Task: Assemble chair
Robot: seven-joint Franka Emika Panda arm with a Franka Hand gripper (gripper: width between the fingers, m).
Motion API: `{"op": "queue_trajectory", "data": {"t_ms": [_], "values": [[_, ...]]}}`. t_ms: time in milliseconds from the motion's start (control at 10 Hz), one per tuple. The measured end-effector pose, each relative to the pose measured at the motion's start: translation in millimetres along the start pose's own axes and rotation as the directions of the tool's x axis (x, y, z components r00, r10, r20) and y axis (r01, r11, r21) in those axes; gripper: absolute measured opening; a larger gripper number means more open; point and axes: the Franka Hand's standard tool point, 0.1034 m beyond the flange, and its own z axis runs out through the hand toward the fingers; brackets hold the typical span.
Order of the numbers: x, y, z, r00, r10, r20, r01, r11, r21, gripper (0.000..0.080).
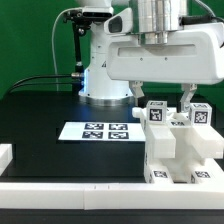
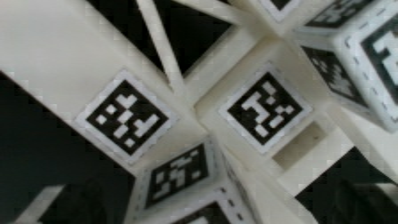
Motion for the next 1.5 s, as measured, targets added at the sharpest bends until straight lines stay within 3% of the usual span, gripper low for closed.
{"op": "queue_trajectory", "data": {"t_ms": [200, 400, 500, 600, 700, 800, 1000, 1200, 1300, 1500], "values": [[0.3, 0.3, 0.0, 0.993, -0.120, 0.000, 0.120, 0.993, 0.001, 0.0649], [0.2, 0.3, 0.1, 0.997, -0.083, 0.000, 0.083, 0.997, 0.001, 0.0626], [0.2, 0.3, 0.1, 0.997, -0.081, 0.000, 0.081, 0.997, 0.001, 0.0494], [0.0, 0.1, 0.2, 1.000, -0.014, 0.001, 0.014, 1.000, 0.001, 0.0494], [-0.4, 0.7, 0.3, 0.997, 0.077, 0.005, -0.077, 0.997, -0.001, 0.0313], [-0.2, 0.8, -0.3, 0.979, 0.202, 0.011, -0.202, 0.979, -0.006, 0.0280], [0.6, 1.0, -0.7, 0.898, 0.441, 0.017, -0.441, 0.898, -0.002, 0.0280], [1.4, -0.7, -1.1, 0.742, 0.670, 0.030, -0.671, 0.742, 0.008, 0.0280], [2.2, -0.7, -1.0, 0.711, 0.703, 0.031, -0.703, 0.711, 0.011, 0.0280], [2.3, -0.3, -0.4, 0.742, 0.670, 0.030, -0.671, 0.742, 0.011, 0.0281]]}}
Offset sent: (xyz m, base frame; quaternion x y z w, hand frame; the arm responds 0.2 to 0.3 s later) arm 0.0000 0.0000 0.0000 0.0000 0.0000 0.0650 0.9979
